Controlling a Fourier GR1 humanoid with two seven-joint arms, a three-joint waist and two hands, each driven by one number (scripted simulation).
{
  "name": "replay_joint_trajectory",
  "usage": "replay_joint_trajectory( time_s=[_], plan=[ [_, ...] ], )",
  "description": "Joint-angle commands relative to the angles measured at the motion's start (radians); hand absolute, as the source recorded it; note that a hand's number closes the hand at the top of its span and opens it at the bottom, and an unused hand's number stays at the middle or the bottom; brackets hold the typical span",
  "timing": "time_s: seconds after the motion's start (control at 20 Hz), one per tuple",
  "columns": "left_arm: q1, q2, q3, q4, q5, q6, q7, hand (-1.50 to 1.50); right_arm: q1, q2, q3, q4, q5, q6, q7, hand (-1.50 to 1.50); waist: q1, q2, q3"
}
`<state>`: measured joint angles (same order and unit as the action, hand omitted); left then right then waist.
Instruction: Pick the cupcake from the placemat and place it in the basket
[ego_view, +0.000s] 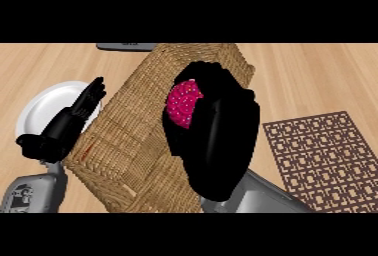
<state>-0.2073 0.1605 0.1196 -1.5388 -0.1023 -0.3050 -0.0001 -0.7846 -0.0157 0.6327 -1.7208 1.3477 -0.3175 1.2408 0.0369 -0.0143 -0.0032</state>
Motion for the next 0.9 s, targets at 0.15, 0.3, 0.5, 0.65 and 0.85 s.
replay_joint_trajectory(
  time_s=[0.15, 0.3, 0.5, 0.65, 0.85],
  plan=[
    [-0.002, -0.019, -0.011, -0.008, 0.0, 0.009, 0.004, 0.0, -0.07, 0.015, -0.118, 0.067, 0.01, 0.025, 0.246, 1.5, -0.002, 0.007, 0.0],
    [-0.031, -0.009, -0.007, -0.001, 0.008, -0.002, 0.013, 0.0, -0.092, 0.015, -0.149, 0.094, -0.03, 0.008, 0.246, 1.5, 0.003, 0.01, 0.001],
    [-0.025, -0.008, -0.002, 0.013, -0.003, 0.01, 0.002, 0.0, -0.075, 0.015, -0.138, 0.105, -0.051, 0.011, 0.246, 1.5, -0.013, 0.012, 0.002],
    [-0.014, -0.019, -0.013, -0.011, -0.005, 0.015, 0.013, 0.0, -0.045, 0.015, -0.129, 0.129, -0.018, -0.041, 0.246, 1.5, -0.014, 0.012, 0.002],
    [-0.045, 0.011, 0.026, 0.039, 0.01, 0.007, -0.005, 0.0, 0.027, 0.015, -0.097, 0.132, 0.044, -0.082, 0.199, 1.5, -0.031, 0.015, 0.002]
  ],
)
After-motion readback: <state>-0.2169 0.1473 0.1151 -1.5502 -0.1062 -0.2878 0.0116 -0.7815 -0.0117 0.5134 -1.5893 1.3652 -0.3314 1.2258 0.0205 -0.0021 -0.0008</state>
